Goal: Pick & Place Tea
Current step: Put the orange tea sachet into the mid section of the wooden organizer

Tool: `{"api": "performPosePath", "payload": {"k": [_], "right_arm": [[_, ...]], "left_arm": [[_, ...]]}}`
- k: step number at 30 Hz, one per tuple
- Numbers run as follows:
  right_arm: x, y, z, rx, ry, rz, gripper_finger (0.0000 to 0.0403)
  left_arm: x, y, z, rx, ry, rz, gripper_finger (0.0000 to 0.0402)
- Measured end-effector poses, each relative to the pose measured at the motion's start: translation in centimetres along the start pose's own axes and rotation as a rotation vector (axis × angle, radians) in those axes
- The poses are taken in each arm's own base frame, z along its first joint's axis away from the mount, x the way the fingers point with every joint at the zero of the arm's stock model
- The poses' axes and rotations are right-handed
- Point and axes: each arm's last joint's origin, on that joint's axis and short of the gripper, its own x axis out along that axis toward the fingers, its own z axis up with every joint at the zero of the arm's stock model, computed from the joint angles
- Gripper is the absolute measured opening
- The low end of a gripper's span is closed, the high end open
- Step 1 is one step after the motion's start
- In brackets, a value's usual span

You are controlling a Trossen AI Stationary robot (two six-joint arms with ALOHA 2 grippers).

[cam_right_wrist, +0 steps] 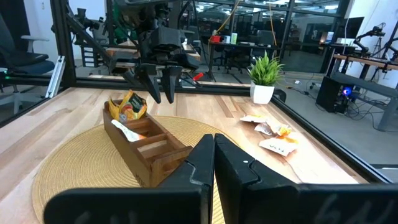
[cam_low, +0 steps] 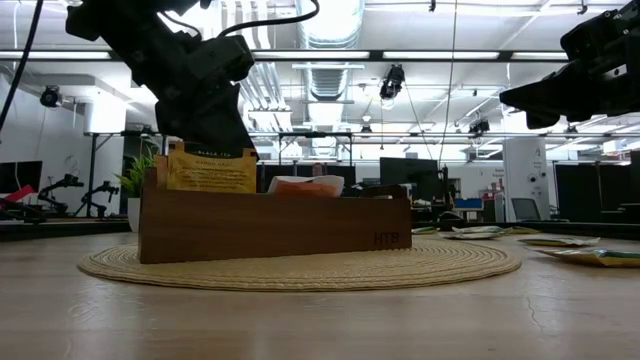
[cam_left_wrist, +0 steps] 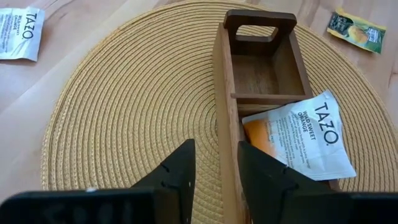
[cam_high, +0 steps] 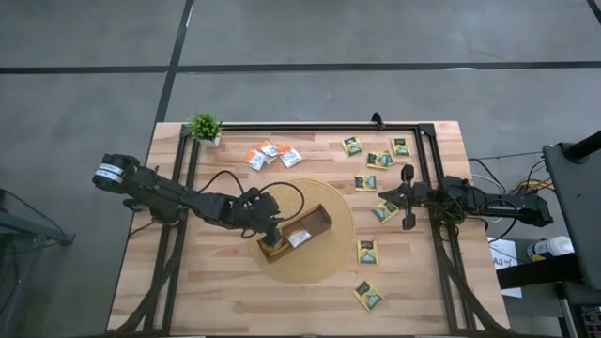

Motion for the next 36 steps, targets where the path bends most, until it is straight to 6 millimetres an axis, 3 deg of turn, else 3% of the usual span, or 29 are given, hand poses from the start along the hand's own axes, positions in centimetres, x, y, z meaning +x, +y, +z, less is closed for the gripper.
{"api": "performPosePath", "payload": {"k": [23,36], "right_arm": [[0.0,0.0,0.0,0.0,0.0,0.0,0.0009],[0.0,0.0,0.0,0.0,0.0,0.0,0.0009]], "left_arm": [[0.4,1.4,1.9,0.038,-0.111,0.165,0.0115],[1.5,5.5,4.6,0.022,-0.129,0.303,0.0115]]}}
